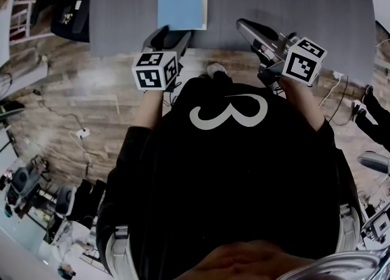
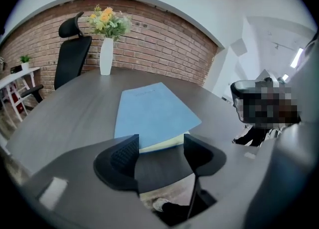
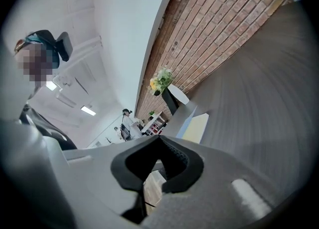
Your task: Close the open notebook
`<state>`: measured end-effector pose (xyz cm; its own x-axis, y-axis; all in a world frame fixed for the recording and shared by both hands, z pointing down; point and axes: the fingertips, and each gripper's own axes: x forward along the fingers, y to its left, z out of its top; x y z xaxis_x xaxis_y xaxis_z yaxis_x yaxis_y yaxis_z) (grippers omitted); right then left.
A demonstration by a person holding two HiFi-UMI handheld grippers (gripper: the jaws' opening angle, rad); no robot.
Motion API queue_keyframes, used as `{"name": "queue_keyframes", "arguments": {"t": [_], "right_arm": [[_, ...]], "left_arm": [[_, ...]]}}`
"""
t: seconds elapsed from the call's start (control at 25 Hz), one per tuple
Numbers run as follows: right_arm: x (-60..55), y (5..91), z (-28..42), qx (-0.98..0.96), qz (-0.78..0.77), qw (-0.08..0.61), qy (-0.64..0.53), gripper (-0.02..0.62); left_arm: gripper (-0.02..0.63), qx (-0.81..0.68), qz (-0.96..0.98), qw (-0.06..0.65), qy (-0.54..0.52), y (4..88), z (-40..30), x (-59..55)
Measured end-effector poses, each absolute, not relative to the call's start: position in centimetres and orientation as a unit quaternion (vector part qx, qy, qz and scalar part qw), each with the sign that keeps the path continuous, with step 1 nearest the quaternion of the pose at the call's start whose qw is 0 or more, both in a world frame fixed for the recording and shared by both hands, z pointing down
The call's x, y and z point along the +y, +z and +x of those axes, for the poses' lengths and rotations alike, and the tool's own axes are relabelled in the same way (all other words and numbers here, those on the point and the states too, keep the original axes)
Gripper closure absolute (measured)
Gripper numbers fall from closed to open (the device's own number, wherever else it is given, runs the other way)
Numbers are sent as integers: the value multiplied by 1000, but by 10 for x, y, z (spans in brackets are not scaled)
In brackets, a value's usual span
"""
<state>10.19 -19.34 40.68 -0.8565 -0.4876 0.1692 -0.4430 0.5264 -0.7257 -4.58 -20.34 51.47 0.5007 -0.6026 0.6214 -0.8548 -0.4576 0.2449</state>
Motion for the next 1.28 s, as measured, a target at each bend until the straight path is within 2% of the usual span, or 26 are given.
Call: {"name": "queue_keyframes", "arguments": {"t": [0.08, 0.2, 0.32, 0.52, 0.6, 0.88, 1.0, 1.28], "right_arm": [[-188, 402, 106, 873, -269, 29, -407, 592], [-169, 394, 119, 874, -276, 25, -400, 592], [-155, 385, 126, 871, -286, 36, -398, 592], [-149, 362, 112, 880, -281, 53, -380, 594], [-143, 348, 103, 888, -274, 56, -365, 594], [-115, 307, 63, 916, -233, 59, -322, 594], [-102, 299, 51, 926, -219, 51, -303, 594], [-74, 284, 44, 937, -226, 52, -260, 594]], "left_arm": [[284, -440, 825, 280, 217, 510, -41, -201], [202, -427, 836, 295, 178, 495, -24, -187], [199, -412, 847, 308, 136, 473, -19, -176], [304, -391, 860, 326, 46, 418, -33, -164], [316, -372, 872, 318, 29, 393, -33, -153], [540, -319, 904, 286, -9, 314, -38, -119], [600, -306, 912, 269, -42, 291, -41, -110], [595, -270, 934, 234, -21, 275, -25, -76]]}}
